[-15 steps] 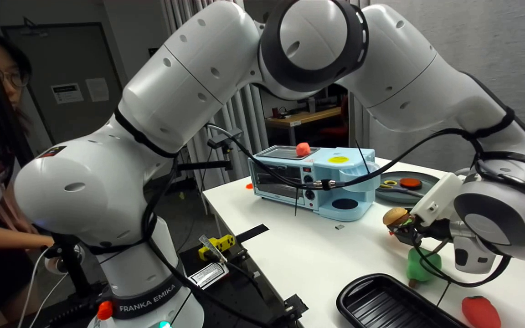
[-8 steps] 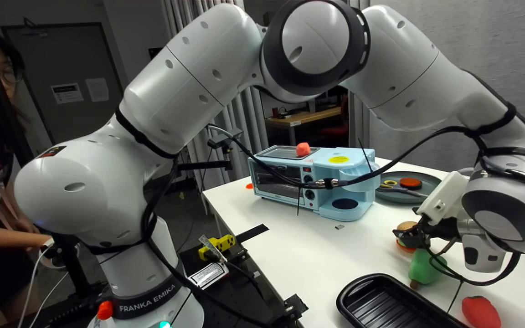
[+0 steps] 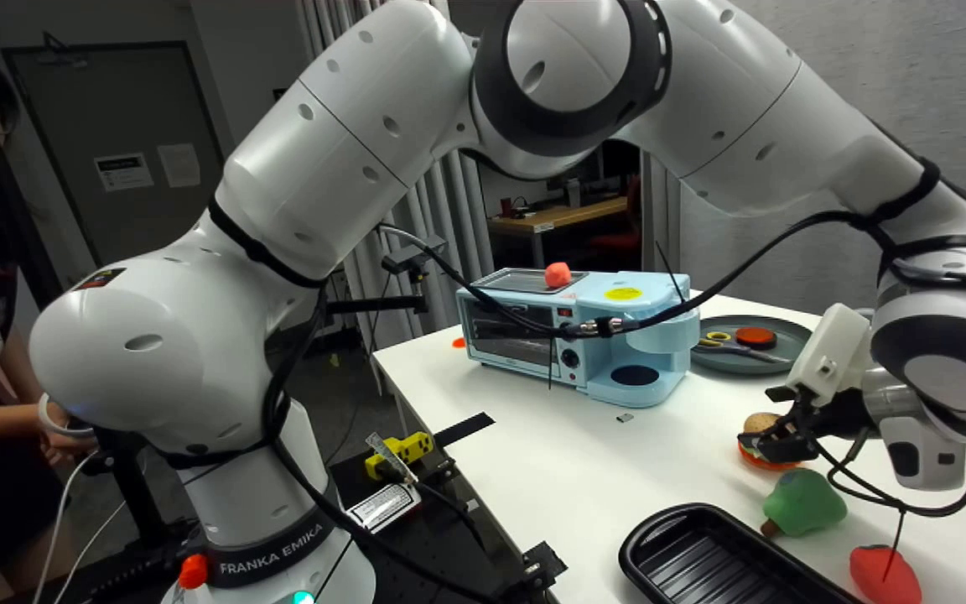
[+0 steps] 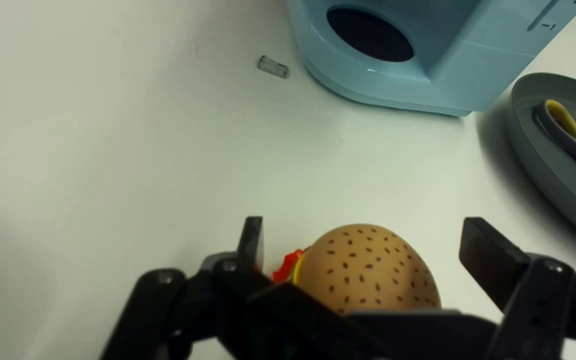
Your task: Stand the sandwich plush toy and the pear plush toy upright, then place the strawberry plush toy on the tray
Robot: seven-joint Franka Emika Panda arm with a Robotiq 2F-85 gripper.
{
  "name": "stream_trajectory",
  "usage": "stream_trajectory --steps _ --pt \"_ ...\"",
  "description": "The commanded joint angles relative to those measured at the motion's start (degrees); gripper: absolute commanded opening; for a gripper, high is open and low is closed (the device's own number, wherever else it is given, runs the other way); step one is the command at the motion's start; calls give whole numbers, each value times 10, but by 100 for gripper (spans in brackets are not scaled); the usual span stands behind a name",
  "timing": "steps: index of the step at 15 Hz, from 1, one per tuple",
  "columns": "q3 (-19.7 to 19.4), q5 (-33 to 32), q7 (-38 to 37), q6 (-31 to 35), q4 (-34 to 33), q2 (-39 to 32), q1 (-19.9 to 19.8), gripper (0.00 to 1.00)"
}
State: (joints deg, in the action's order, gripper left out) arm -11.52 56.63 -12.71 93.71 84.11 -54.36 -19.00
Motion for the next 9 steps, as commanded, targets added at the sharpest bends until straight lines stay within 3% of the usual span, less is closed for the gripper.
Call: stream_trajectory --steps 1,9 --pt "-19 -64 -8 23 19 47 27 100" --pt "-9 -267 31 69 47 128 65 100"
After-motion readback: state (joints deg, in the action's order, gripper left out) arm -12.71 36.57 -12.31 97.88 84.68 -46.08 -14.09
